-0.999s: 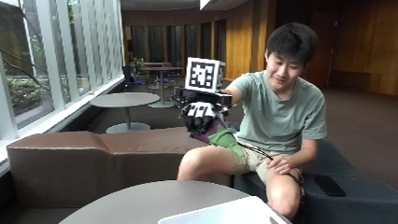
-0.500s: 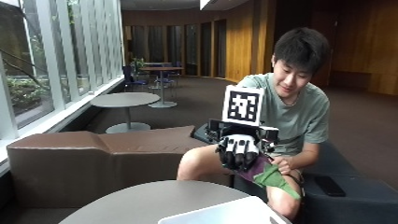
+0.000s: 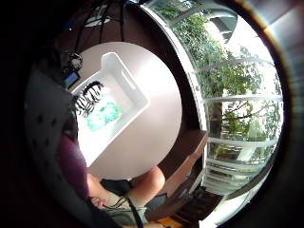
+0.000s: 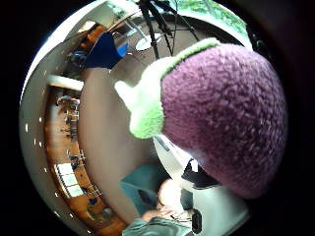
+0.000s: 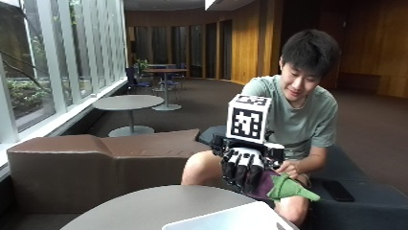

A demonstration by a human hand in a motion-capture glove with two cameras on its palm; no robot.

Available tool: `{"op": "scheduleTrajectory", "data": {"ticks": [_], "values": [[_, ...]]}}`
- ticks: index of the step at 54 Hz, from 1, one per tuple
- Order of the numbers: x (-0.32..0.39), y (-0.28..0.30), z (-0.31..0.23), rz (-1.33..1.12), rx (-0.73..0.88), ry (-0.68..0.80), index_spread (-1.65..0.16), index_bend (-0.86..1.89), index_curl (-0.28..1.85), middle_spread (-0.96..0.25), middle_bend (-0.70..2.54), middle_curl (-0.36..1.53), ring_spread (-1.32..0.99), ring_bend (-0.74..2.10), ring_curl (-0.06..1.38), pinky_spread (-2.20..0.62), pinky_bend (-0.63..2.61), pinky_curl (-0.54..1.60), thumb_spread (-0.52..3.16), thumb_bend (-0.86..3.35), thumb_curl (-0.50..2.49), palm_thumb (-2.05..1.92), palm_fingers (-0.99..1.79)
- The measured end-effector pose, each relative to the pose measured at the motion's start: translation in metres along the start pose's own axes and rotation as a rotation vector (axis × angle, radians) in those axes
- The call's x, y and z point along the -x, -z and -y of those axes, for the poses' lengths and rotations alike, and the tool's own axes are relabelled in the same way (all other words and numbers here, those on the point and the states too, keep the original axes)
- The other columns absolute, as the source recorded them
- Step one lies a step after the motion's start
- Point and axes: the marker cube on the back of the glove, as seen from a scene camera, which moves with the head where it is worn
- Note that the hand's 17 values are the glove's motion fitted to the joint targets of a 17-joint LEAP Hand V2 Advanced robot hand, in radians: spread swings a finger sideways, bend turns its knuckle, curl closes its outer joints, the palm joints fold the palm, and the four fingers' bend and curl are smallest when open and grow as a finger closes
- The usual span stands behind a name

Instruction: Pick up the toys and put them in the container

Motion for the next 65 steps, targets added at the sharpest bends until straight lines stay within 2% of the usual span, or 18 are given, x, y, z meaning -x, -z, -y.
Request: {"op": "scheduleTrajectory", "data": {"ticks": [2,6,7,8,9,11,12,20,30,43,49,57,65], "values": [[0.0,-0.003,-0.002,0.002,0.078,-0.01,-0.45,0.56,1.11,-0.32,1.07,1.0,-0.36,1.47,0.75,-0.28,1.36,0.55,0.53,-0.02,1.08,0.63,0.53],[0.002,-0.01,-0.006,0.016,0.293,-0.013,-0.41,0.32,1.04,-0.32,0.84,0.92,-0.33,1.42,0.73,-0.28,1.41,0.57,0.79,-0.07,0.99,0.44,0.14],[0.003,-0.011,-0.006,0.019,0.329,-0.011,-0.4,0.26,1.02,-0.31,0.75,0.89,-0.32,1.39,0.72,-0.27,1.42,0.57,0.84,-0.07,0.96,0.4,-0.01],[0.003,-0.012,-0.006,0.024,0.35,-0.008,-0.37,0.19,0.98,-0.26,0.59,0.85,-0.29,1.29,0.71,-0.23,1.45,0.58,0.88,-0.08,0.93,0.35,-0.34],[0.003,-0.012,-0.006,0.032,0.359,-0.006,-0.38,0.19,0.97,-0.27,0.6,0.84,-0.3,1.31,0.71,-0.24,1.43,0.56,0.92,-0.05,0.92,0.35,-0.17],[0.003,-0.012,-0.008,0.061,0.353,-0.001,-0.33,0.08,0.88,-0.18,0.38,0.76,-0.22,1.06,0.63,-0.16,1.47,0.54,0.98,-0.08,0.85,0.26,-0.54],[0.003,-0.012,-0.009,0.077,0.344,0.001,-0.31,0.05,0.84,-0.14,0.32,0.73,-0.19,0.95,0.6,-0.13,1.46,0.53,1.01,-0.09,0.82,0.21,-0.64],[0.002,-0.008,-0.01,0.12,0.264,0.033,-0.21,0.02,0.62,-0.03,0.15,0.6,-0.07,0.61,0.46,-0.03,1.26,0.45,1.15,-0.05,0.66,0.04,-0.46],[0.005,-0.017,-0.005,0.139,0.196,0.039,-0.22,0.08,0.48,-0.06,0.12,0.5,-0.04,0.42,0.38,0.0,0.99,0.36,1.29,-0.04,0.51,-0.05,-0.32],[0.018,-0.037,-0.004,0.075,0.202,0.079,-0.23,0.09,0.37,-0.09,0.13,0.4,-0.03,0.34,0.35,0.01,0.86,0.32,1.4,-0.03,0.38,-0.04,-0.23],[0.023,-0.041,-0.01,0.143,0.194,0.105,-0.23,0.1,0.33,-0.1,0.13,0.37,-0.03,0.32,0.35,0.01,0.83,0.31,1.44,-0.02,0.35,-0.03,-0.21],[0.041,-0.044,-0.036,0.339,0.156,0.143,-0.22,0.1,0.3,-0.11,0.13,0.34,-0.03,0.3,0.35,0.01,0.8,0.31,1.6,0.0,0.29,-0.03,-0.2],[0.044,-0.031,-0.074,0.254,0.087,0.208,-0.22,0.12,0.28,-0.09,0.15,0.32,-0.03,0.29,0.35,0.01,0.76,0.31,1.65,0.01,0.24,-0.03,-0.16]]}}
